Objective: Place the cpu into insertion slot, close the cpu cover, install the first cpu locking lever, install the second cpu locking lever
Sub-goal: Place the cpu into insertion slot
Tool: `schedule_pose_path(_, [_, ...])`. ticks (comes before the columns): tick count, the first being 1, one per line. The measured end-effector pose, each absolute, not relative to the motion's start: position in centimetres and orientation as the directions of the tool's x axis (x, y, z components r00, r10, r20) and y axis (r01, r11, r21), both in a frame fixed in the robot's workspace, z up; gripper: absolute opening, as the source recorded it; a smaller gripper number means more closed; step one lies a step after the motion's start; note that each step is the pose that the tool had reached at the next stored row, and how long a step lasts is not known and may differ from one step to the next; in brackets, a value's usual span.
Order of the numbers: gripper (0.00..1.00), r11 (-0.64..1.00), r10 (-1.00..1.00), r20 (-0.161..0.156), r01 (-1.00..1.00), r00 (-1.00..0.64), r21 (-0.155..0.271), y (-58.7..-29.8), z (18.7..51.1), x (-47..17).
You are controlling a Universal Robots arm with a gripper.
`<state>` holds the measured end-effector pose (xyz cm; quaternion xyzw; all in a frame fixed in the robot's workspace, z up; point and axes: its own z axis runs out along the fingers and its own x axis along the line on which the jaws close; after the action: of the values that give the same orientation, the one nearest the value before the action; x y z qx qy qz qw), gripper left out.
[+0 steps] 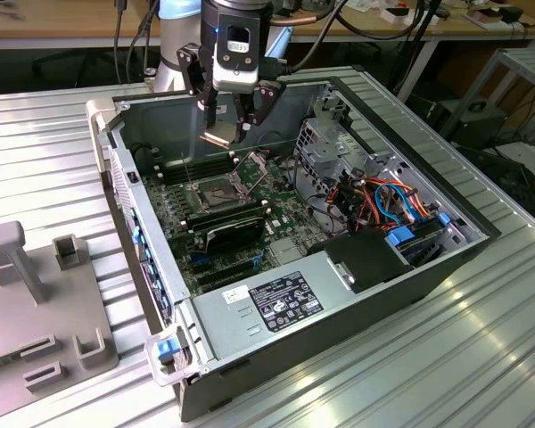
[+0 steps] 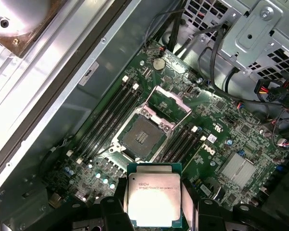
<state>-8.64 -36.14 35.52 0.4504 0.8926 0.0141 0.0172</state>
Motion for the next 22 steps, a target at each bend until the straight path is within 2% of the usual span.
schedule_pose_path(11, [0.53, 0.587, 0.81, -0.018, 0.809, -0.587, 0.041, -35.86, 35.51, -8.55])
schedule_pose_path(22, [0.53, 0.478, 0.878, -0.018, 0.877, -0.478, 0.041, -35.33, 35.32, -8.08])
